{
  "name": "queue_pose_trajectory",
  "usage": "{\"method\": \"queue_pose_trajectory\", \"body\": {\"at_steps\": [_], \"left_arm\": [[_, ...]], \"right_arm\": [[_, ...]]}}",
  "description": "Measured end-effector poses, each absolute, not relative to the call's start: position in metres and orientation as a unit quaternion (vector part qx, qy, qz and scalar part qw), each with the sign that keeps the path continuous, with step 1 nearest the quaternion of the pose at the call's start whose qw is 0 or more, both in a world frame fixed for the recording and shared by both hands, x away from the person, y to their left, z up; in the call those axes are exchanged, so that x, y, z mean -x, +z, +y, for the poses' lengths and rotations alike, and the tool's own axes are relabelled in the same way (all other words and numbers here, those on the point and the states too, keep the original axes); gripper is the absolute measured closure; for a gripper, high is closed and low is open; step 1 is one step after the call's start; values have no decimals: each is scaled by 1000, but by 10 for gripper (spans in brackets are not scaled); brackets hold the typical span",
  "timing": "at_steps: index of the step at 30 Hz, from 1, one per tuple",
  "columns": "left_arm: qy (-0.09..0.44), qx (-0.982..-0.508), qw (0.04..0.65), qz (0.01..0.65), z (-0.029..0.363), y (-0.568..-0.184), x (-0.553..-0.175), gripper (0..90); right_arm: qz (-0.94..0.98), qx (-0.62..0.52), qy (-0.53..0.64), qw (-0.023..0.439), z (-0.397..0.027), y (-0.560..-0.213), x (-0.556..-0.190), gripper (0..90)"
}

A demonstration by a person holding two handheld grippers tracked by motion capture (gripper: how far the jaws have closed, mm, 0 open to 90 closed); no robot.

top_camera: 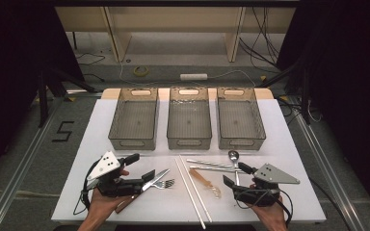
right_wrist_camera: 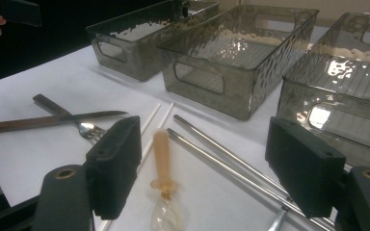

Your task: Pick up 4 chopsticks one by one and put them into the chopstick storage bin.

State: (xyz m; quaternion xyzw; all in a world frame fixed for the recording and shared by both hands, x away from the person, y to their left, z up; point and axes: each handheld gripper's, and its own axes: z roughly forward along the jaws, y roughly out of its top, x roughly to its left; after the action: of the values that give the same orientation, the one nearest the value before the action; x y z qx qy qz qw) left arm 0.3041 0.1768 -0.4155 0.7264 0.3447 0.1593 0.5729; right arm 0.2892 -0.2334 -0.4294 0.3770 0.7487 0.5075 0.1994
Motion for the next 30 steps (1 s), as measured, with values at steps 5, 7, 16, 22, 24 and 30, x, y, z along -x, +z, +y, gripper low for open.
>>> {"method": "queue_pose_trajectory", "body": {"at_steps": [5, 7, 16, 22, 24, 30], "left_arm": [[161, -727, 573, 344, 177, -415, -304, 185], [161, -726, 572, 345, 177, -415, -304, 185], [163, -723, 574, 349, 177, -415, -304, 185], [166, -722, 574, 349, 178, -415, -304, 185], [166, -722, 574, 349, 178, -415, -304, 185], [164, -722, 575, 348, 177, -415, -303, 184]], "right_arm": [[749, -382, 503, 198, -230, -429, -288, 318], [750, -383, 502, 196, -229, -428, -287, 330], [765, -398, 467, 194, -210, -426, -283, 375], [786, -396, 444, 168, -188, -430, -280, 406], [797, -391, 432, 161, -180, -433, -279, 421], [823, -382, 396, 142, -165, -445, -278, 457]]}}
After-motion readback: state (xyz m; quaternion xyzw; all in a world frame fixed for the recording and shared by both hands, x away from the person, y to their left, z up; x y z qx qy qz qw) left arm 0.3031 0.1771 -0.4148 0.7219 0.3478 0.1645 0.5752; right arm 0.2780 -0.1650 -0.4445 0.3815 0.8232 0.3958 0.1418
